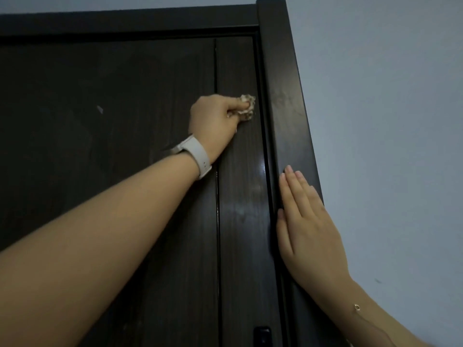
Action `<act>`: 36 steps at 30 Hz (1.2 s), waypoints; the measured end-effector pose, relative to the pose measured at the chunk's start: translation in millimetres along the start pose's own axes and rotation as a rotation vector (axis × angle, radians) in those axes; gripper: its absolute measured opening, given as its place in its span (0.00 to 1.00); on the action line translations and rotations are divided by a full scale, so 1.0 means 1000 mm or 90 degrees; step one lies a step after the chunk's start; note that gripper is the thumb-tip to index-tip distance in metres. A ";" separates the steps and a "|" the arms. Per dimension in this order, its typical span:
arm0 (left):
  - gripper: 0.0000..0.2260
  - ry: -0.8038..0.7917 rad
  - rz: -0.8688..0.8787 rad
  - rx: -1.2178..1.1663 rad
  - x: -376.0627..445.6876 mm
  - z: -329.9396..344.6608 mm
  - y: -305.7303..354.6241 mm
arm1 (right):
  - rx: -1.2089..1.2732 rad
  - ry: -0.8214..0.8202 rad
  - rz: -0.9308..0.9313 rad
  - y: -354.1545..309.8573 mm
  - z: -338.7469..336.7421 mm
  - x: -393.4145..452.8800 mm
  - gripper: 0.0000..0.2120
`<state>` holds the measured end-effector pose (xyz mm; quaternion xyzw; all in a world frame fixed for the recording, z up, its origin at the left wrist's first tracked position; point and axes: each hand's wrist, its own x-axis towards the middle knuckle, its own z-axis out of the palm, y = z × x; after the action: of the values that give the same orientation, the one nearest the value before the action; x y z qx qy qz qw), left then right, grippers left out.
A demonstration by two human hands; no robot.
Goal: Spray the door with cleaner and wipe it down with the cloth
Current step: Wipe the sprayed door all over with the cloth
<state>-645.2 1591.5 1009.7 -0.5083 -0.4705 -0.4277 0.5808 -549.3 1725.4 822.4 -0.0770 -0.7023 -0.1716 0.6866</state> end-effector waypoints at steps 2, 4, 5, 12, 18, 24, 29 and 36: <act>0.11 0.006 0.002 0.024 -0.006 0.002 0.004 | 0.007 -0.002 0.001 0.001 0.000 0.000 0.27; 0.11 0.020 0.034 0.028 -0.033 0.003 0.006 | 0.020 0.005 0.001 0.000 -0.001 0.000 0.26; 0.11 0.020 0.053 0.025 -0.052 0.003 0.007 | 0.028 0.010 0.003 -0.001 -0.001 0.000 0.26; 0.16 -0.116 0.147 -0.005 -0.186 -0.002 0.026 | 0.096 0.011 0.013 0.000 -0.005 0.000 0.28; 0.12 -0.245 0.373 -0.050 -0.230 -0.030 0.009 | 0.046 0.001 0.004 -0.001 -0.002 -0.001 0.27; 0.11 -0.027 0.087 0.011 -0.069 -0.043 -0.037 | 0.005 -0.019 0.002 -0.001 -0.004 0.000 0.28; 0.12 0.033 0.047 0.062 -0.050 -0.037 -0.030 | 0.014 -0.003 -0.002 0.000 -0.003 -0.001 0.28; 0.12 -0.133 0.263 0.065 -0.165 -0.054 -0.021 | 0.009 -0.006 -0.006 -0.002 -0.003 -0.001 0.28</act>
<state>-691.4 1538.6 849.7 -0.6054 -0.4352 -0.2202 0.6290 -547.0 1722.9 821.3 -0.0692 -0.7069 -0.1697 0.6832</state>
